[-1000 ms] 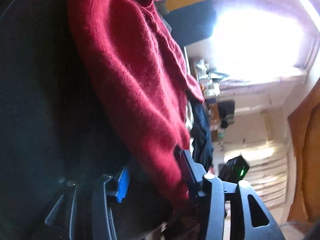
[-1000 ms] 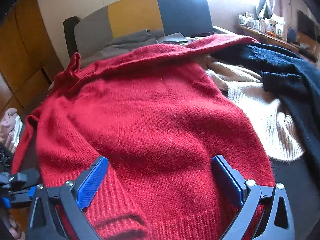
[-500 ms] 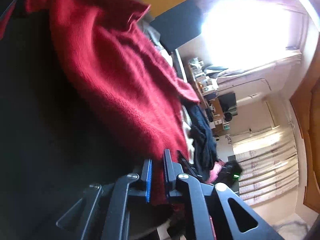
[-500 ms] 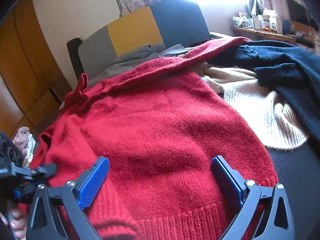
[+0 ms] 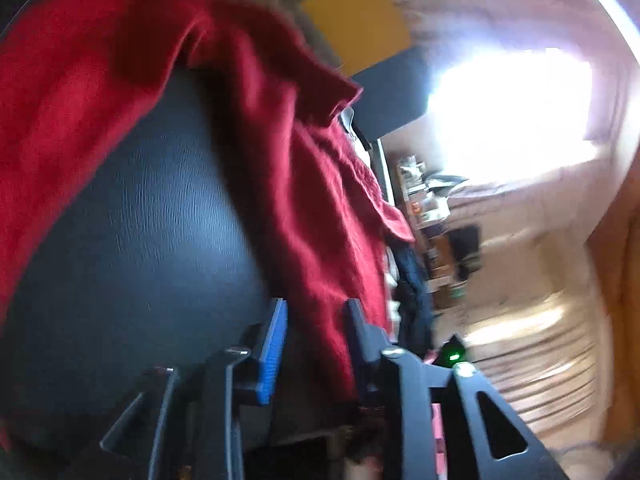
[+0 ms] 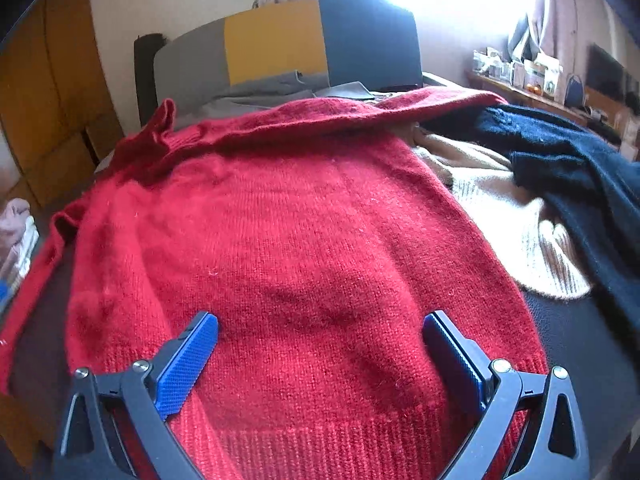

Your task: Fold clothes

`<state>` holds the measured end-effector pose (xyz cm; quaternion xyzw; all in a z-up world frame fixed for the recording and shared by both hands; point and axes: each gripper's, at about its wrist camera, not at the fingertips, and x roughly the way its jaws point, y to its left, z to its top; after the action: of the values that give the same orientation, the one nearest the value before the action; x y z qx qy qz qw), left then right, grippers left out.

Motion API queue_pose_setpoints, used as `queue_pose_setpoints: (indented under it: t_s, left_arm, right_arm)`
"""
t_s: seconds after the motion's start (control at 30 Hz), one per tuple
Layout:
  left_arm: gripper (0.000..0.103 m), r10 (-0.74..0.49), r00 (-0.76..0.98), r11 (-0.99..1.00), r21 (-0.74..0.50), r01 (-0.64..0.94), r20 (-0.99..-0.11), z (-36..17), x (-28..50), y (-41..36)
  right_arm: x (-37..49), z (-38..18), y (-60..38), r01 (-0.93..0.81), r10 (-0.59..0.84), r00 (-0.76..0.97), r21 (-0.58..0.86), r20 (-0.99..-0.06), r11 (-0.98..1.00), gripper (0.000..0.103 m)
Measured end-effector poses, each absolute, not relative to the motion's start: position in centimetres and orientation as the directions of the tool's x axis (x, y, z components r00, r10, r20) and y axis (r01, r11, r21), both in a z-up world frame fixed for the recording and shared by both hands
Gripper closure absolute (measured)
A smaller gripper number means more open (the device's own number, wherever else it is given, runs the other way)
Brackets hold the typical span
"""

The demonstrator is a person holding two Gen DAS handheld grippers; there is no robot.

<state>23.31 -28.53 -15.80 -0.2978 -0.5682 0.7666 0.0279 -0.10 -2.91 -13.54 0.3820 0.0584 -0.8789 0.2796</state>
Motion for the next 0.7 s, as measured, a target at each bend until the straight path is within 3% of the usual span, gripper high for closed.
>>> queue_pose_setpoints:
  t_s: [0.1, 0.23, 0.33, 0.5, 0.6, 0.67, 0.7]
  left_arm:
    - [0.058, 0.423, -0.813, -0.307, -0.908, 0.287, -0.4, -17.5, 22.3, -27.1]
    - [0.054, 0.468, -0.791, -0.263, -0.917, 0.301, -0.394, -19.2, 19.7, -25.3]
    - [0.052, 0.434, -0.8, -0.299, -0.904, 0.306, -0.414, -18.7, 17.7, -24.5]
    - [0.052, 0.378, -0.727, -0.415, -0.807, 0.42, -0.573, -18.1, 14.0, -22.5]
    - [0.051, 0.35, -0.71, -0.428, -0.779, 0.458, -0.611, -17.7, 13.1, -21.7]
    - [0.054, 0.363, -0.716, -0.436, -0.788, 0.435, -0.597, -17.7, 13.1, -21.7]
    - [0.073, 0.377, -0.719, -0.443, -0.795, 0.414, -0.584, -17.8, 13.0, -21.6]
  right_arm:
    - [-0.1, -13.6, -2.8, 0.536, -0.452, -0.556, 0.114, -0.698, -0.836, 0.0]
    - [0.0, -13.7, -2.7, 0.538, -0.458, -0.558, 0.118, -0.692, -0.835, 0.0]
    - [0.1, -13.7, -2.6, 0.539, -0.462, -0.561, 0.121, -0.687, -0.834, 0.0]
    - [0.2, -13.7, -2.5, 0.54, -0.468, -0.563, 0.126, -0.681, -0.832, 0.0]
    - [0.2, -13.6, -2.4, 0.541, -0.474, -0.563, 0.132, -0.677, -0.83, 0.0]
    - [0.2, -13.6, -2.3, 0.543, -0.478, -0.563, 0.134, -0.674, -0.829, 0.0]
    - [0.3, -13.5, -2.3, 0.544, -0.48, -0.563, 0.135, -0.673, -0.828, 0.0]
